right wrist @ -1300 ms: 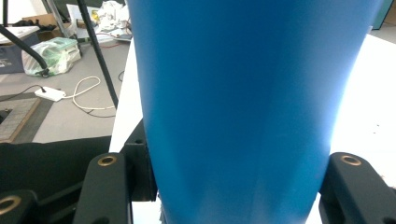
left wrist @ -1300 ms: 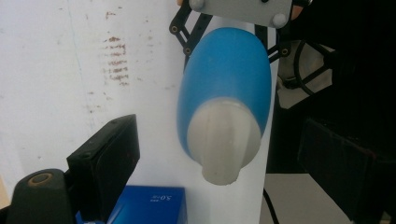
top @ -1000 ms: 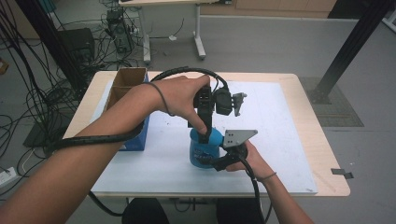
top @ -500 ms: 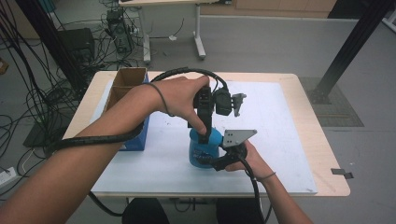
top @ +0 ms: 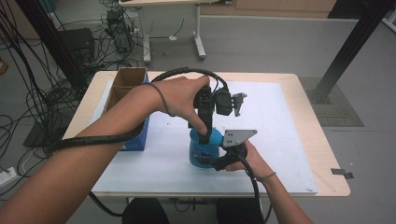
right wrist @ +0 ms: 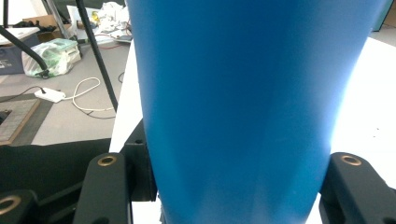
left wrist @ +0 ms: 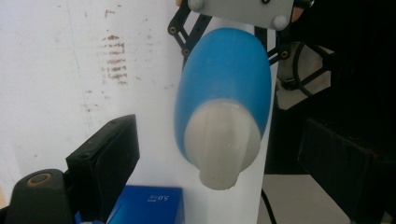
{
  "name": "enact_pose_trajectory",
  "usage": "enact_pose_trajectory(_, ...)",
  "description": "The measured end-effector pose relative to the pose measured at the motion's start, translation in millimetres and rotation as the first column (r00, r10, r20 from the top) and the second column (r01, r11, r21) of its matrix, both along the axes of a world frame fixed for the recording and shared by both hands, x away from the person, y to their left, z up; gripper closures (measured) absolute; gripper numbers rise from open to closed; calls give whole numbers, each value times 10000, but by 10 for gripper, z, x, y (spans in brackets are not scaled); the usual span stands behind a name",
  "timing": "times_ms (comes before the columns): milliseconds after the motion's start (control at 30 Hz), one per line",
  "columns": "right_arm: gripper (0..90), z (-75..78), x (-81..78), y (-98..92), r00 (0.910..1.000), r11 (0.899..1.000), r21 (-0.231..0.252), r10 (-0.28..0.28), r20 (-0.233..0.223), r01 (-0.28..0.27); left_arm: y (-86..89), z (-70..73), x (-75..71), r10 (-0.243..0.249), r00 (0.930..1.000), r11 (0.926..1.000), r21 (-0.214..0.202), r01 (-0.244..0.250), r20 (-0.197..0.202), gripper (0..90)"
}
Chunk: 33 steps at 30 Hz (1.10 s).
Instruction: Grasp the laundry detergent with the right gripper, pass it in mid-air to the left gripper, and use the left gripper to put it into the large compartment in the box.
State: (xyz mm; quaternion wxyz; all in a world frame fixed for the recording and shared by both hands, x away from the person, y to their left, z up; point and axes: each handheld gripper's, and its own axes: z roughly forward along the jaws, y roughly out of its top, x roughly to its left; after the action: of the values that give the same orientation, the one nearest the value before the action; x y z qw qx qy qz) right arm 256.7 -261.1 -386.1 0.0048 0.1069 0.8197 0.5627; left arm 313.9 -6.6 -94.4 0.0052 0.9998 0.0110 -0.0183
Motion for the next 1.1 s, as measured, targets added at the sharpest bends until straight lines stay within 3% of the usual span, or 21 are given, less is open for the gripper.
enact_pose_trajectory(1100,414,9,2,9,10000,10000,12,68,28,-68,-36,-51,3,-77,9999,10000,-3,77,-93,126)
